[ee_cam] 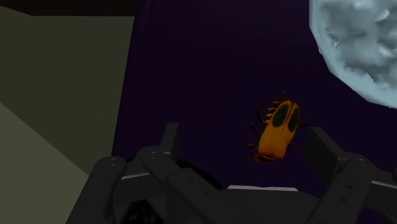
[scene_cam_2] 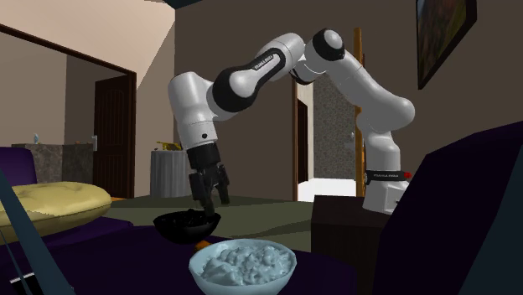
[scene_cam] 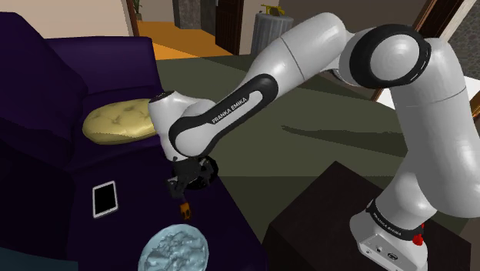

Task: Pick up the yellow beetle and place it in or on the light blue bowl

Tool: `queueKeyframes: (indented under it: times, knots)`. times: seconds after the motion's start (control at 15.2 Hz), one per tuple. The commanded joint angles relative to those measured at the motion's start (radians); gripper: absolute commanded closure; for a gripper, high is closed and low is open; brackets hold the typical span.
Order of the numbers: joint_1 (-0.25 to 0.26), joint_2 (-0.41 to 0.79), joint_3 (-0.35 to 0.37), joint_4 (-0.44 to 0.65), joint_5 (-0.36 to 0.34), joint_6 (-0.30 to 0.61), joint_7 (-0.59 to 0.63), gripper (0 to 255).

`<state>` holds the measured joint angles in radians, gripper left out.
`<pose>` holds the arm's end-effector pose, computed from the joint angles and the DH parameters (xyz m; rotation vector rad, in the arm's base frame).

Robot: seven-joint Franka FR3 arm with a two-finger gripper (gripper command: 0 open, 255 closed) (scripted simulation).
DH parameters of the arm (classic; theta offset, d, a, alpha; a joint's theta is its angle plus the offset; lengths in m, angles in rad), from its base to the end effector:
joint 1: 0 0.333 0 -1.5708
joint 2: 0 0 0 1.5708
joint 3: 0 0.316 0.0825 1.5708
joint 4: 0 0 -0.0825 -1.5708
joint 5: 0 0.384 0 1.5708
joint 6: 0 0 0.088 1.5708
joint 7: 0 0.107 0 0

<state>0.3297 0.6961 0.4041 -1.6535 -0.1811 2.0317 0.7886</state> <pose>0.5088 0.4108 0.2112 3.0215 -0.0064 -0.4015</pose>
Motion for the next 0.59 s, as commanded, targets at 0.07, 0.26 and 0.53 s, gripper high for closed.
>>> queueKeyframes:
  times: [0.07, 0.26, 0.53]
  knots:
    - [0.061, 0.140, -0.020, 0.173, -0.021, -0.050, 0.023, 0]
    - [0.105, 0.249, -0.034, 0.313, -0.031, -0.092, 0.031, 0]
    - [0.106, 0.265, -0.039, 0.284, -0.037, -0.048, 0.036, 0]
